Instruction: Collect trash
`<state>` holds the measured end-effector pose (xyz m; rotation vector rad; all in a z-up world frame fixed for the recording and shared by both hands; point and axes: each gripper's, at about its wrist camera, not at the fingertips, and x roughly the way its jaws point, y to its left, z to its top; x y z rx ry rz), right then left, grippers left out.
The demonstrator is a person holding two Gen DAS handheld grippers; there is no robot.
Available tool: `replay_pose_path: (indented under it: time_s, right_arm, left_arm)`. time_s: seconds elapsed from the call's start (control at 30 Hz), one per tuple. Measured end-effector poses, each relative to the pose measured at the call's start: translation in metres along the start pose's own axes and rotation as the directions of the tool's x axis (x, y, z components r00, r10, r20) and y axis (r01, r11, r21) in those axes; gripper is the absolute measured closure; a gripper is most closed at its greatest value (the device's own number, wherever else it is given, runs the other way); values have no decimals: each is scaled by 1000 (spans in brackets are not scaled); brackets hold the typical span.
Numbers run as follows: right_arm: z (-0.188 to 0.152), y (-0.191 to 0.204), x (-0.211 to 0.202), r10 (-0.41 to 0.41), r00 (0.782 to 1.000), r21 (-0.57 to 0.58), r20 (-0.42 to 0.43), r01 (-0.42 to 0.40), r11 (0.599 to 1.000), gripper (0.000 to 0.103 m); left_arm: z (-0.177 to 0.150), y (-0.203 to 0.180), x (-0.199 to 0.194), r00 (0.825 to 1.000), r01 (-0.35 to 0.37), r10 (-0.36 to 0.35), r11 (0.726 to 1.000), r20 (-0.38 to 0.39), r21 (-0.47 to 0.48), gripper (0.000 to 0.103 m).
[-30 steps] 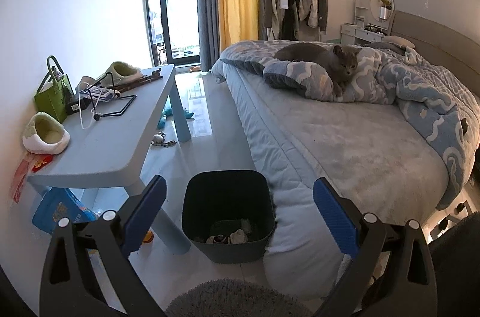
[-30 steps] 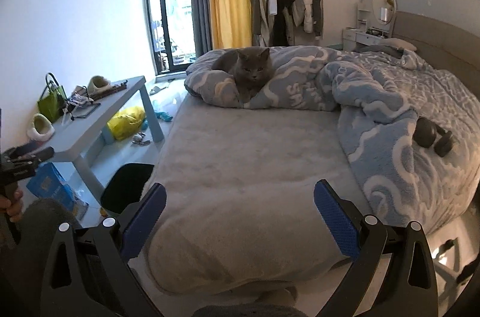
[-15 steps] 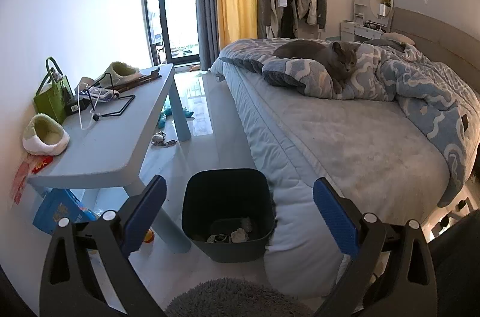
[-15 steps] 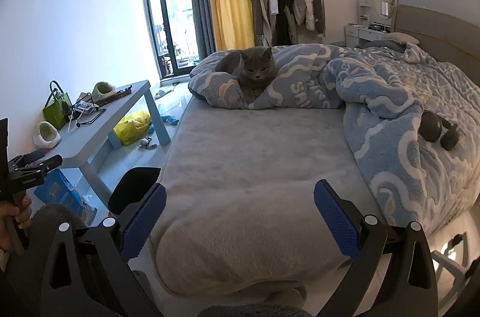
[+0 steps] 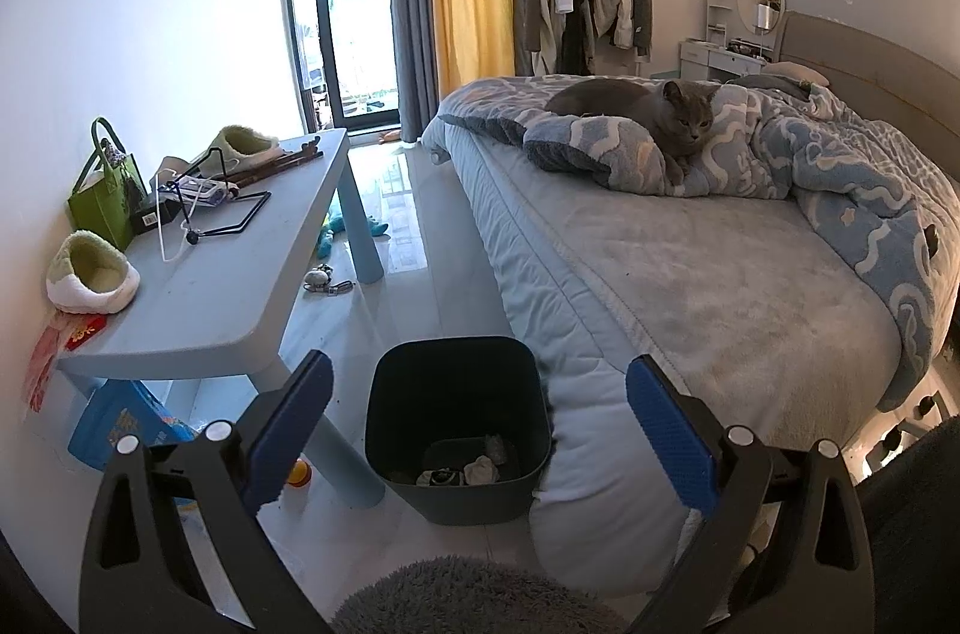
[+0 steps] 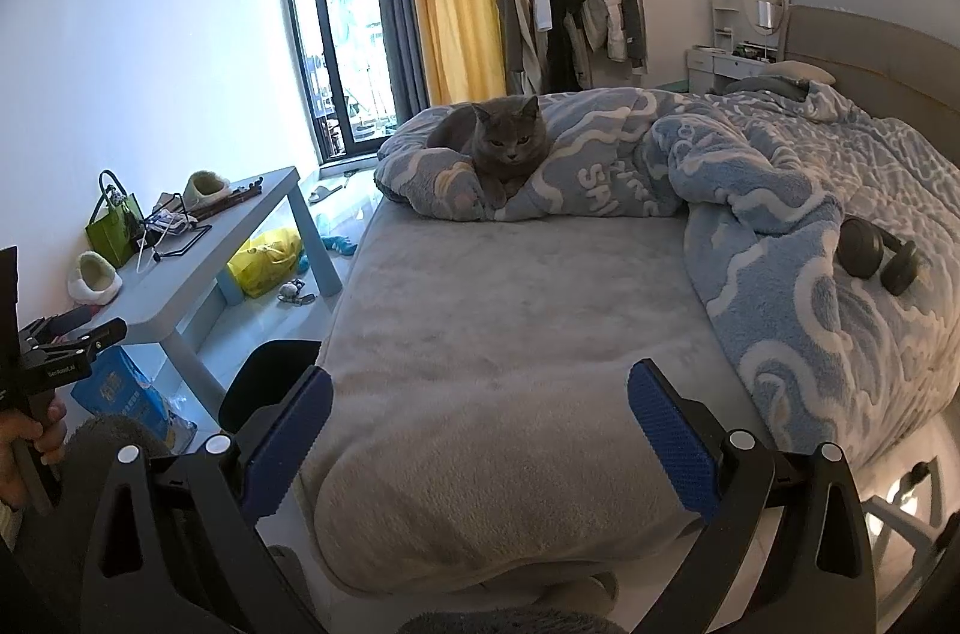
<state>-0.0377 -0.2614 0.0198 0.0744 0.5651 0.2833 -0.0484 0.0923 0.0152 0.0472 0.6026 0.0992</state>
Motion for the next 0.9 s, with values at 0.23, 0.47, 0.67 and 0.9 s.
replay_pose_path:
  time_s: [0.23, 0.47, 0.67, 0.9]
  right_arm:
    - [0, 0, 0, 0, 1000, 1, 0, 0, 1000, 3]
    - [0, 1, 0, -1, 1000, 0, -1, 1, 1000, 3]
    - [-1, 2, -1, -2, 1000, 0, 0, 2, 1000, 3]
    - [-1, 2, -1, -2, 1000, 1, 0, 2, 1000, 3]
  left_arm:
    - [0, 0, 0, 1000, 1, -1, 1000, 0, -1, 3]
    - [0, 1, 0, 1000, 2, -2, 1000, 0, 0, 3]
    - [0, 0, 0, 1000, 2, -2, 1000, 0, 0, 3]
    - [1, 1, 0, 1000, 2, -2, 1000, 0, 0, 3]
